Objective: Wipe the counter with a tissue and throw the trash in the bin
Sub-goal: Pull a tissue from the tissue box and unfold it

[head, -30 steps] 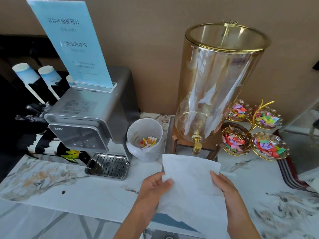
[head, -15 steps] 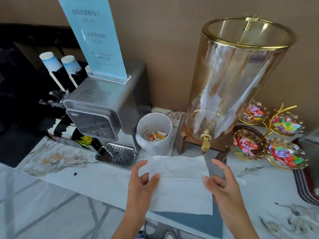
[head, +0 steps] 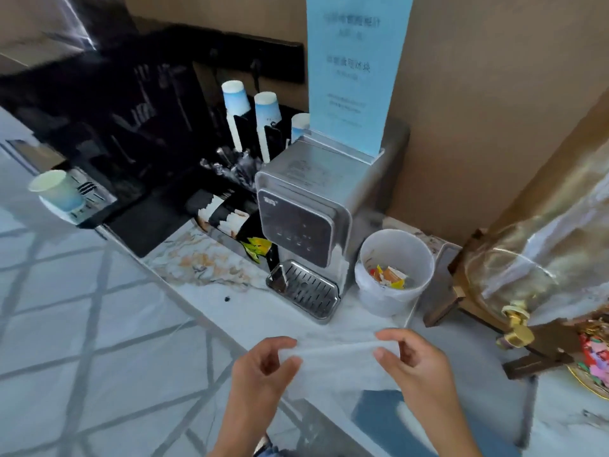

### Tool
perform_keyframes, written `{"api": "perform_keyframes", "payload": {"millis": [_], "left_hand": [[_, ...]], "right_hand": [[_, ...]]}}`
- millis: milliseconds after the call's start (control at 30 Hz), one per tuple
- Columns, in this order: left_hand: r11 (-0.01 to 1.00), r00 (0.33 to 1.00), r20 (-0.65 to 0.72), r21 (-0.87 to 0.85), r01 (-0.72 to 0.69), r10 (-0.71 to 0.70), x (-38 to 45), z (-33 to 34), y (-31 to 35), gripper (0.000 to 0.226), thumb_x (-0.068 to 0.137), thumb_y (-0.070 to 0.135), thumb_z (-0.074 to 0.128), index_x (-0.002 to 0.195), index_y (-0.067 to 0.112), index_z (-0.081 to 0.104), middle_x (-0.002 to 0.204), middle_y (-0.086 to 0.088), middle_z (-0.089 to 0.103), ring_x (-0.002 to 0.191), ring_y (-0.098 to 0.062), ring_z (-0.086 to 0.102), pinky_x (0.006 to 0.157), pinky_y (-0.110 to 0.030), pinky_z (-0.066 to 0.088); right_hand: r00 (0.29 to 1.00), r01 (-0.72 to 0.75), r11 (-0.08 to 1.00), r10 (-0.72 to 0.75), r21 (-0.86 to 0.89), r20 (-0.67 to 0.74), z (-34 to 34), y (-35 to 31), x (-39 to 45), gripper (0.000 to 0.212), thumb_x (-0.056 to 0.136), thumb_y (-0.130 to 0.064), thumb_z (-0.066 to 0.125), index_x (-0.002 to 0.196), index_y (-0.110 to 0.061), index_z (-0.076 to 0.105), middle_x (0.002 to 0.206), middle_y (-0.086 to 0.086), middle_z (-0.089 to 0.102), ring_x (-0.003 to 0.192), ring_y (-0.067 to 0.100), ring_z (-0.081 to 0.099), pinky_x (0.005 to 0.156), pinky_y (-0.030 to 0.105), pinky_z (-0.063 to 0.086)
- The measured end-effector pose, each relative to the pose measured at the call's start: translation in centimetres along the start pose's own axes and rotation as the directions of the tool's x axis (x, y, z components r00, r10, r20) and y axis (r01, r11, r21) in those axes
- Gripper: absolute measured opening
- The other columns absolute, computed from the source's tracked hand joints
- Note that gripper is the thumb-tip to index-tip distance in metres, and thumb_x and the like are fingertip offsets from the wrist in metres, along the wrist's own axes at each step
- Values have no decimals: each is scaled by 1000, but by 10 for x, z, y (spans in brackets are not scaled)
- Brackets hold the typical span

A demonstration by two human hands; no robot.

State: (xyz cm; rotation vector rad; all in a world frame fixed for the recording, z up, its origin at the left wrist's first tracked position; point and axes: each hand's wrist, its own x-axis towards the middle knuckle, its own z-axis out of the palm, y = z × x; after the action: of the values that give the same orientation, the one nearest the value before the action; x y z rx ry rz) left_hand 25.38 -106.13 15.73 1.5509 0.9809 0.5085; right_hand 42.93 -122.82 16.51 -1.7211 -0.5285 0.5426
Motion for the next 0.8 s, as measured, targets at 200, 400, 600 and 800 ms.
{"api": "perform_keyframes", "payload": {"millis": [200, 400, 600, 800], "left_hand": [[989, 988, -138, 134, -57, 75, 20, -70, -22, 27, 80, 8, 78, 69, 32, 73, 59, 11, 61, 54, -5, 52, 54, -15, 41], [989, 978, -191, -131, 63, -87, 46, -130, -55, 5, 73, 20, 74, 71, 18, 71, 91, 8, 73, 71, -6, 61, 64, -18, 44], [885, 902, -256, -409, 224, -347, 70, -151, -103, 18, 87, 12, 73, 74, 1, 66, 58, 3, 61, 56, -10, 52, 55, -23, 42], [675, 760, -193, -625, 393, -621, 108, -126, -143, 9, 91, 2, 66, 85, -4, 62, 75, -17, 61, 70, -26, 60, 65, -37, 53]], "right_hand": [[994, 35, 996, -25, -83, 110, 85, -12, 36, 28, 78, 0, 77, 76, -26, 68, 52, -13, 45, 50, 6, 36, 49, 15, 32], [954, 57, 985, -6, -163, 299, 162, -15, 68, 24, 81, -6, 76, 73, -25, 64, 105, -13, 64, 98, 0, 59, 85, 11, 40], [924, 20, 973, 69, -229, 376, 226, -3, 105, 23, 89, -17, 69, 72, -20, 55, 57, -12, 44, 52, 2, 35, 50, 20, 29], [909, -100, 938, 222, -331, 353, 270, 21, 153, 15, 92, -6, 60, 77, -10, 59, 71, 13, 59, 63, 16, 50, 58, 30, 39]]}}
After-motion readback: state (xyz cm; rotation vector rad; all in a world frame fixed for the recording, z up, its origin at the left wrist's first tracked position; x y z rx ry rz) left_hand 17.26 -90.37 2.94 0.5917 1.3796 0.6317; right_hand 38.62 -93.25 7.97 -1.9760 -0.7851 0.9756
